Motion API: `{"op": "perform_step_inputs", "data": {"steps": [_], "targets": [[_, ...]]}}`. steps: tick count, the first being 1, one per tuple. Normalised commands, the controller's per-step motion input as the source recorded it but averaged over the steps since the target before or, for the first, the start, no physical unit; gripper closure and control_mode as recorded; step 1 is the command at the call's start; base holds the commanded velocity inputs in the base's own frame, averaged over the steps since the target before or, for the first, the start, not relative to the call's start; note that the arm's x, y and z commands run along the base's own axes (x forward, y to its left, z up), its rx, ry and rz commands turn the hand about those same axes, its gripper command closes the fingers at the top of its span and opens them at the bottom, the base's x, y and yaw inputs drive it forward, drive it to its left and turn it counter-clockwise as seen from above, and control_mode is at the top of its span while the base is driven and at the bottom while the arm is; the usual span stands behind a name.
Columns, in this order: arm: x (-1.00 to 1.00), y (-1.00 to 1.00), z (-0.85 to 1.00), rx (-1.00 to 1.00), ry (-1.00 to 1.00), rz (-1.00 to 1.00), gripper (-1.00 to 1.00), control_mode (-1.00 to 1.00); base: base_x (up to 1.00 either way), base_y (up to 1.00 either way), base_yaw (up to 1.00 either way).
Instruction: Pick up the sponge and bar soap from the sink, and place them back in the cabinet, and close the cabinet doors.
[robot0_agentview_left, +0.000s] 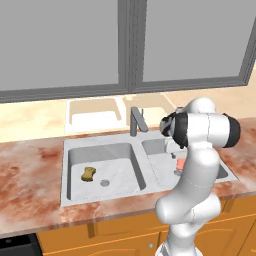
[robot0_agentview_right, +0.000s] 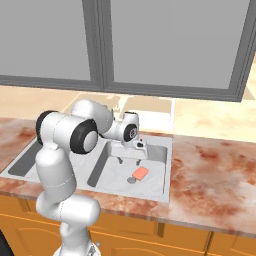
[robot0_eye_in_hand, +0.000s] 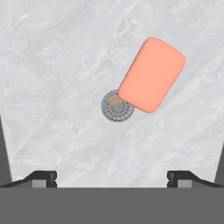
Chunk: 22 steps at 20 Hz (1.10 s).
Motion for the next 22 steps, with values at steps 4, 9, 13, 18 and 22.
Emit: {"op": "perform_step_inputs", "data": {"steps": [4,9,13,18,22], "targets": [[0.11,0.0,-0.24,0.0,0.02,0.0,-1.0,-1.0,0.0,0.0,0.0],[0.13,0.0,-0.26,0.0,0.01,0.0,-1.0,-1.0,0.0,0.0,0.0],[0.15,-0.01,-0.24,0.0,0.0,0.0,-1.0,-1.0,0.0,0.0,0.0],[0.19,-0.09,-0.17,0.02,0.0,0.0,-1.0,-1.0,0.0,0.0,0.0],[0.17,-0.2,-0.11,0.02,0.0,0.0,-1.0,-1.0,0.0,0.0,0.0]]}}
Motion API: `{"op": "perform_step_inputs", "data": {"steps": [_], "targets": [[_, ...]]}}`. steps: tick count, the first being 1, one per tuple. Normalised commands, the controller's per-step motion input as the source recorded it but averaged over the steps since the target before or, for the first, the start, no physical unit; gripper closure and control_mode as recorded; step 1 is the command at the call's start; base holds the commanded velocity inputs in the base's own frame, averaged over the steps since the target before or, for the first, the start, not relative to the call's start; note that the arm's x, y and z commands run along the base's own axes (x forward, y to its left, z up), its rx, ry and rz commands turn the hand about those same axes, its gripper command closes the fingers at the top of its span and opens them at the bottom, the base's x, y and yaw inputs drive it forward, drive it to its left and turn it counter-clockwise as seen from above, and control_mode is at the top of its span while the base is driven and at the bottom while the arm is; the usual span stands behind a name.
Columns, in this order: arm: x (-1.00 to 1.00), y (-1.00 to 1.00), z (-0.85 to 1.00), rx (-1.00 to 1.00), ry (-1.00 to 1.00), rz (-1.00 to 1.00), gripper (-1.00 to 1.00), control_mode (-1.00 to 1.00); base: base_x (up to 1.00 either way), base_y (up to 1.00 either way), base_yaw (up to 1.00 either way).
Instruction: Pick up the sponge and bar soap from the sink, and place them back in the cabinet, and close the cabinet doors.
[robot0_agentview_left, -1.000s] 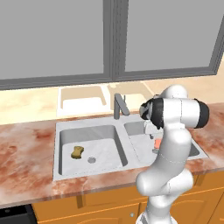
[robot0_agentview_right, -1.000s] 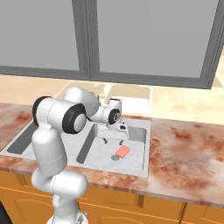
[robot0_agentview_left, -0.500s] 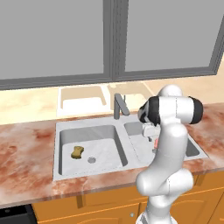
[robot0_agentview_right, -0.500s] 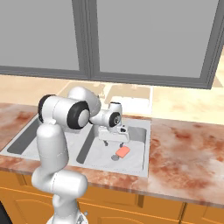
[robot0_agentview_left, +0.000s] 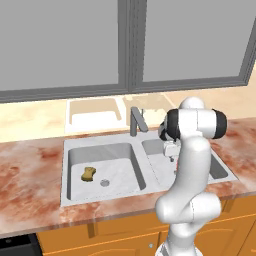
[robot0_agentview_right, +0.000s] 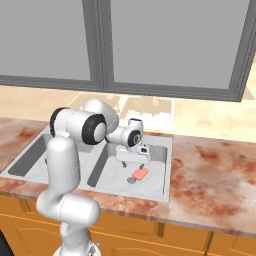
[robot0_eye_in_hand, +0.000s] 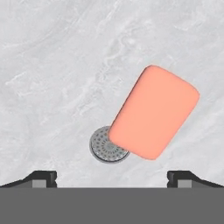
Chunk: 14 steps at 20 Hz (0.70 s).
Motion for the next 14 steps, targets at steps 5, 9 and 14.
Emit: {"op": "perform_step_inputs", "data": {"steps": [5,9,14], "targets": [[0.13,-0.22,-0.09,0.02,0.0,0.0,-1.0,-1.0,0.0,0.0,0.0],[0.14,-0.16,-0.11,0.02,0.0,-0.01,-1.0,-1.0,0.0,0.0,0.0],[0.12,-0.1,-0.14,0.02,0.0,-0.03,-1.0,-1.0,0.0,0.0,0.0]]}}
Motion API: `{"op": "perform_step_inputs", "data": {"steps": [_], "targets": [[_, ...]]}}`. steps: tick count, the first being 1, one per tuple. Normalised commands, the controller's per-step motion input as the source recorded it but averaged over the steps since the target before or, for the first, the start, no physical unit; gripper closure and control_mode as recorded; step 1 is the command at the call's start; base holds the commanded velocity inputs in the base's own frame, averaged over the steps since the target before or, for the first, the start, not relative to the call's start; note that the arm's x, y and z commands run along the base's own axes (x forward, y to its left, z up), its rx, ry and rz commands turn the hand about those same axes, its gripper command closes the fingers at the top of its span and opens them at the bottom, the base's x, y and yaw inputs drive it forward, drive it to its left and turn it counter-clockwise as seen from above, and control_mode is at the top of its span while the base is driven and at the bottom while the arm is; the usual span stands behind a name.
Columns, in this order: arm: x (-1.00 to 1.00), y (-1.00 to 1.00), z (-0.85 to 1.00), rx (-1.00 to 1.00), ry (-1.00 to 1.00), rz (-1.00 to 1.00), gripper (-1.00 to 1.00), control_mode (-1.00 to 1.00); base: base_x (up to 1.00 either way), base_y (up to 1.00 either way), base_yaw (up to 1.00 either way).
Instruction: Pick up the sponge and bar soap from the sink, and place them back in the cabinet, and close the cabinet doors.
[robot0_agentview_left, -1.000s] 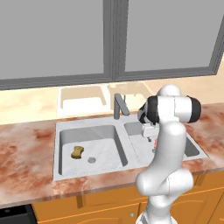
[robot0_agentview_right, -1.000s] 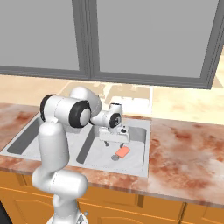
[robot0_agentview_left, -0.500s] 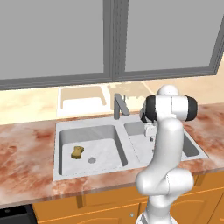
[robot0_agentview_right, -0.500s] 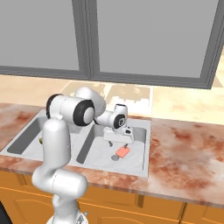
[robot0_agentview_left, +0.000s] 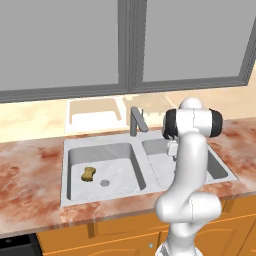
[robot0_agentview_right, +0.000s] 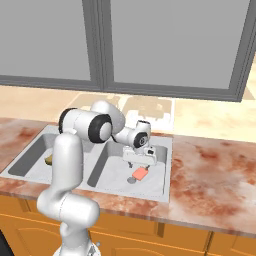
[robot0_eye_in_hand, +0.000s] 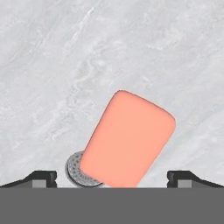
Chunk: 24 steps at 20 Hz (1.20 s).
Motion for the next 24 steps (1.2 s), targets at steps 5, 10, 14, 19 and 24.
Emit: {"op": "perform_step_inputs", "data": {"steps": [5,10,14,19,24], "targets": [[0.08,-0.01,-0.16,0.0,0.0,-0.03,-1.0,-1.0,0.0,0.0,0.0],[0.01,-0.04,-0.16,0.01,0.0,-0.04,-1.0,-1.0,0.0,0.0,0.0],[0.0,-0.06,-0.09,0.0,0.0,-0.03,-1.0,-1.0,0.0,0.0,0.0],[0.0,-0.05,-0.05,0.0,0.0,-0.01,-1.0,-1.0,0.0,0.0,0.0],[0.0,0.0,-0.07,0.0,0.0,-0.01,-1.0,-1.0,0.0,0.0,0.0]]}}
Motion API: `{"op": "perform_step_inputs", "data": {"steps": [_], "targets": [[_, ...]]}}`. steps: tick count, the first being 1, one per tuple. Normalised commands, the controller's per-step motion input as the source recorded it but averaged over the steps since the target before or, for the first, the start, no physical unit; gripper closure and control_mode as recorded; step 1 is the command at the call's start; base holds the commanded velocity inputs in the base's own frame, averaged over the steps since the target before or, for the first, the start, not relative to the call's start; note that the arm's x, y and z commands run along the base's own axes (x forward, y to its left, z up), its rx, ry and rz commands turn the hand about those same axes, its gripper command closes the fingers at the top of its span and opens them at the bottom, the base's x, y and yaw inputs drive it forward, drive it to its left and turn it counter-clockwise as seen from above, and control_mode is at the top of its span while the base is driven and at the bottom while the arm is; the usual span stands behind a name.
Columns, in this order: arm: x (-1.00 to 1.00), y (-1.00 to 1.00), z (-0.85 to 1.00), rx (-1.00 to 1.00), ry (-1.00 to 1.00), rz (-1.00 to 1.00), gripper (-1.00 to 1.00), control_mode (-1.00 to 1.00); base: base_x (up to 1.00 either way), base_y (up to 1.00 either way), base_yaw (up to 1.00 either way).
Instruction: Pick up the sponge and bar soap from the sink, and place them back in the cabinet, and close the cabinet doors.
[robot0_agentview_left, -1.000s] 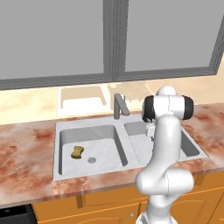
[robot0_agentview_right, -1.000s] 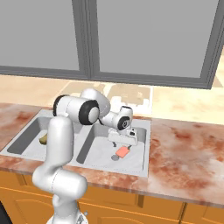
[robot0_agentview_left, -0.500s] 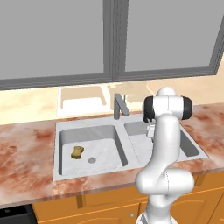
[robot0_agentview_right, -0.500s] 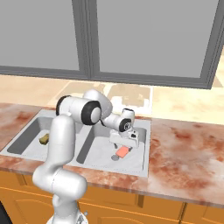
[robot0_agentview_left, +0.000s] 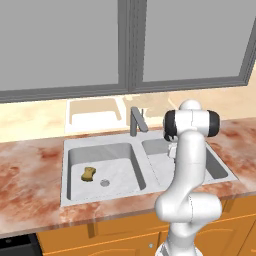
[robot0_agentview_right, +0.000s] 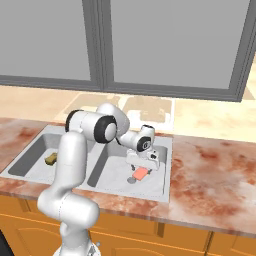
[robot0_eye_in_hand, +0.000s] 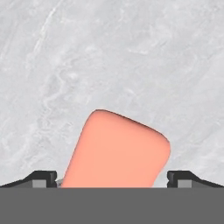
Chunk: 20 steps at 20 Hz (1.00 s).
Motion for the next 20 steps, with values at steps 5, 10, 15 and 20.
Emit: {"op": "perform_step_inputs", "data": {"steps": [5,10,15,20], "targets": [[0.0,0.0,-0.16,0.0,0.0,-0.01,-1.0,-1.0,0.0,0.0,0.0],[0.0,0.0,-0.16,0.0,0.0,-0.01,-1.0,-1.0,0.0,0.0,0.0],[0.0,0.0,-0.14,0.0,0.0,0.0,-1.0,-1.0,0.0,0.0,0.0],[0.0,0.0,-0.11,0.0,0.0,0.0,1.0,-1.0,0.0,0.0,0.0]]}}
